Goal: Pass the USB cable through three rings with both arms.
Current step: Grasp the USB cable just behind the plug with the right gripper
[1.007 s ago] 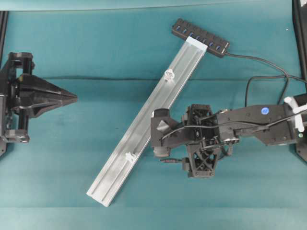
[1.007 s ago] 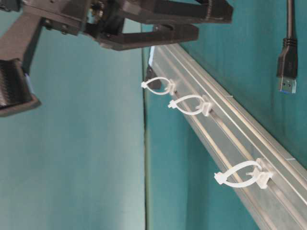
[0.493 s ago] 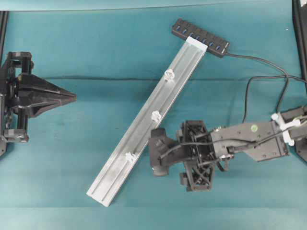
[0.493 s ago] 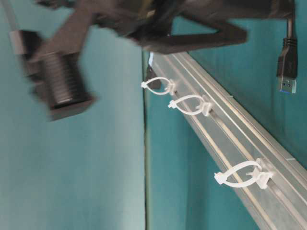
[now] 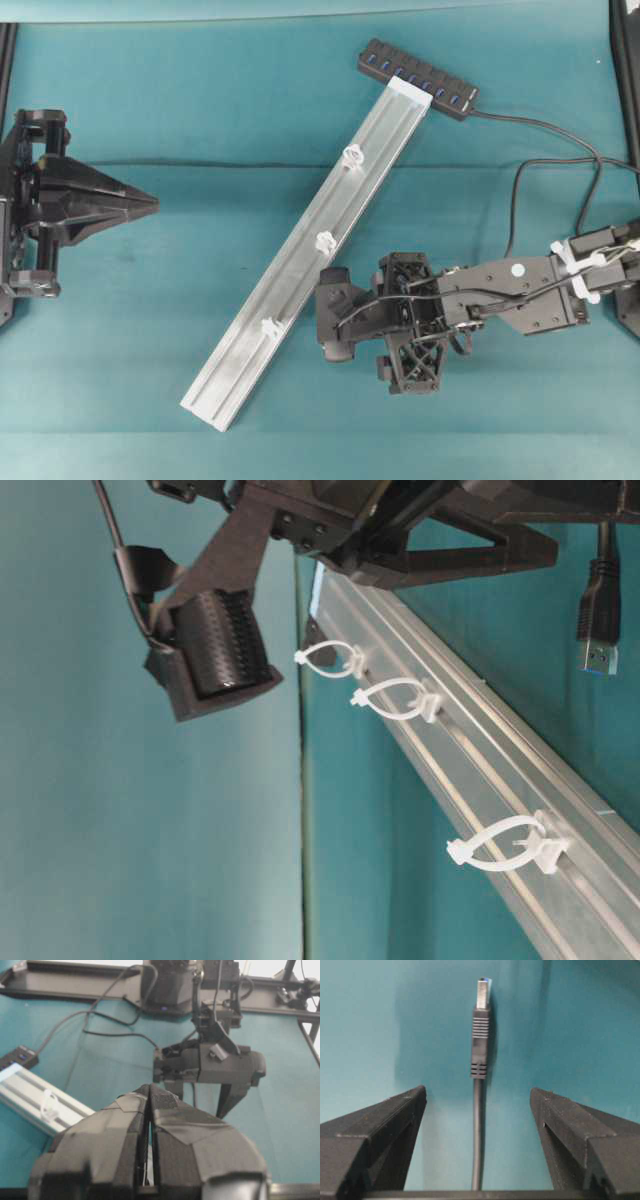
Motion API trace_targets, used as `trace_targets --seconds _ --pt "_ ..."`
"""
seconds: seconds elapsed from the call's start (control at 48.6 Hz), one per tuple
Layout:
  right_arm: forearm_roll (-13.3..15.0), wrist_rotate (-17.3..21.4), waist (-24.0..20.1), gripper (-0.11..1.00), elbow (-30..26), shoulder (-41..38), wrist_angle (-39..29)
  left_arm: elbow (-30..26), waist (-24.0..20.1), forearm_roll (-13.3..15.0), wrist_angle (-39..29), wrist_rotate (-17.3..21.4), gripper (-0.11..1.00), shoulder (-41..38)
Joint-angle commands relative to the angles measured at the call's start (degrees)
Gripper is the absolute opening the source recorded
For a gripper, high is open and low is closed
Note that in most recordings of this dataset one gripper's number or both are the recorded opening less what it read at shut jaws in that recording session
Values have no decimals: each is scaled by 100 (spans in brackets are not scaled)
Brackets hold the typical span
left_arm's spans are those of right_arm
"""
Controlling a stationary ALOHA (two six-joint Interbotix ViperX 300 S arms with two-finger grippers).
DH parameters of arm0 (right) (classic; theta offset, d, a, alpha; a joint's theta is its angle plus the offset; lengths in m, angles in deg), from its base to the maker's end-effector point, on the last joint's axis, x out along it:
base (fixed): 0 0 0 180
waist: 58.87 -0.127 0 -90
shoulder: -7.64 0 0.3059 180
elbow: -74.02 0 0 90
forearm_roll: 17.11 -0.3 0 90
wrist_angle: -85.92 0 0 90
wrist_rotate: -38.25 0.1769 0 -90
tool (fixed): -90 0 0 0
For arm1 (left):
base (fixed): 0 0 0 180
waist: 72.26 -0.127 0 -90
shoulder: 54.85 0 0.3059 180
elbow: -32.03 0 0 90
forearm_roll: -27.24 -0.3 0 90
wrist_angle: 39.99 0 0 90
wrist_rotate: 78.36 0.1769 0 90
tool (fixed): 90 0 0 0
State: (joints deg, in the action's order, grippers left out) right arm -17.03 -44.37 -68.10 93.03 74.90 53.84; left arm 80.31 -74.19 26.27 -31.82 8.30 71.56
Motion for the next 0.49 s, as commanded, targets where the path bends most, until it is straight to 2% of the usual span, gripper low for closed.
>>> trace_targets --seconds 0.0,0.329,0.473 --pt "0 26 9 85 -9 -97 35 -70 -9 -18 53 0 0 0" --pt "0 44 9 83 -9 -193 9 -70 -9 -18 62 -9 0 0" --pt "-35 44 18 69 -9 -202 -18 -70 -9 -18 62 -9 0 0"
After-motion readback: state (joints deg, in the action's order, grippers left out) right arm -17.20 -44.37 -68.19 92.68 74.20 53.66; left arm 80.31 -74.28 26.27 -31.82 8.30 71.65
